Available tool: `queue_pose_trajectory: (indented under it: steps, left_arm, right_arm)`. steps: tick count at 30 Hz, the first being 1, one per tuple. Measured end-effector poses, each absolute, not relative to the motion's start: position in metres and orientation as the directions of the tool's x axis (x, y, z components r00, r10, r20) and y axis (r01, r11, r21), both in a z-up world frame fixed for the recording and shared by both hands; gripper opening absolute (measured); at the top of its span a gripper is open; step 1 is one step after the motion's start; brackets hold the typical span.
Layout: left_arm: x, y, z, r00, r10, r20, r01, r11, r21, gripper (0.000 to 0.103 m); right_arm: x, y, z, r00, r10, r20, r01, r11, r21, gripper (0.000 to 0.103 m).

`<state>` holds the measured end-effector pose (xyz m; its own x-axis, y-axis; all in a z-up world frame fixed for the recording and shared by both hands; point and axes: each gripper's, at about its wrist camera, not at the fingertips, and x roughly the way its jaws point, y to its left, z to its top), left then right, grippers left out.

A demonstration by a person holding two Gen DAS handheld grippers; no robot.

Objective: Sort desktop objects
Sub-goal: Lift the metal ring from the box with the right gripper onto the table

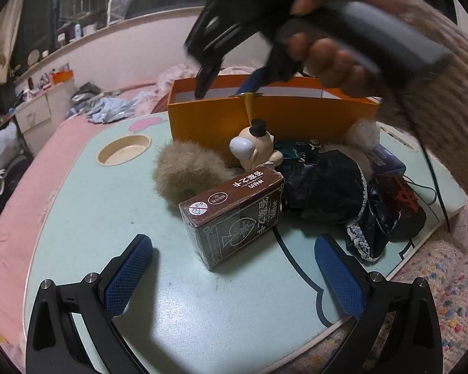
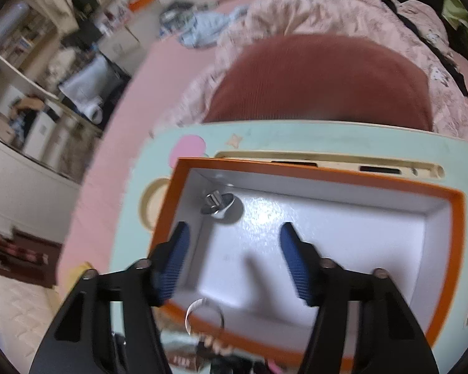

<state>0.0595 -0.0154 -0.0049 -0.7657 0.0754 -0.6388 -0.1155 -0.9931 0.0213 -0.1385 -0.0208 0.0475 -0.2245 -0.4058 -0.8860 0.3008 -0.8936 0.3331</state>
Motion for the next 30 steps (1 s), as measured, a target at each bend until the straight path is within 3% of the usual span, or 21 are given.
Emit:
queue_pose_trajectory:
  steps: [3, 11, 15, 18, 30]
  left_arm:
    - [0.059, -0.015, -0.005, -0.768, 0.078, -0.636, -0.117, -0.993, 0.020, 0.103]
    - [0.056, -0.016, -0.005, -0.771, 0.082, -0.631, -0.120, -0.993, 0.017, 0.103]
    - [0.056, -0.017, -0.005, -0.772, 0.083, -0.630, -0.121, -0.993, 0.017, 0.103]
    - [0.056, -0.018, -0.005, -0.773, 0.084, -0.629, -0.121, -0.993, 0.017, 0.103]
    - [0.055, -0.019, -0.006, -0.773, 0.084, -0.629, -0.122, -0.992, 0.017, 0.103]
  right_arm:
    - [-0.149, -0.039, 0.037, -0.187, -0.355, -0.916, 0.317, -0.904, 0.286, 0.042]
    - [-0.159, -0.054, 0.021, -0.144, -0.329, -0.933, 0.297, -0.914, 0.276, 0.042]
    - [-0.159, -0.054, 0.027, -0.173, -0.332, -0.927, 0.318, -0.910, 0.266, 0.024]
    - [-0.156, -0.046, 0.031, -0.160, -0.377, -0.912, 0.317, -0.895, 0.315, 0.005]
    - [-0.054, 0.027, 0.117, -0.337, -0.607, -0.720, 0.460, -0.773, 0.437, 0.003]
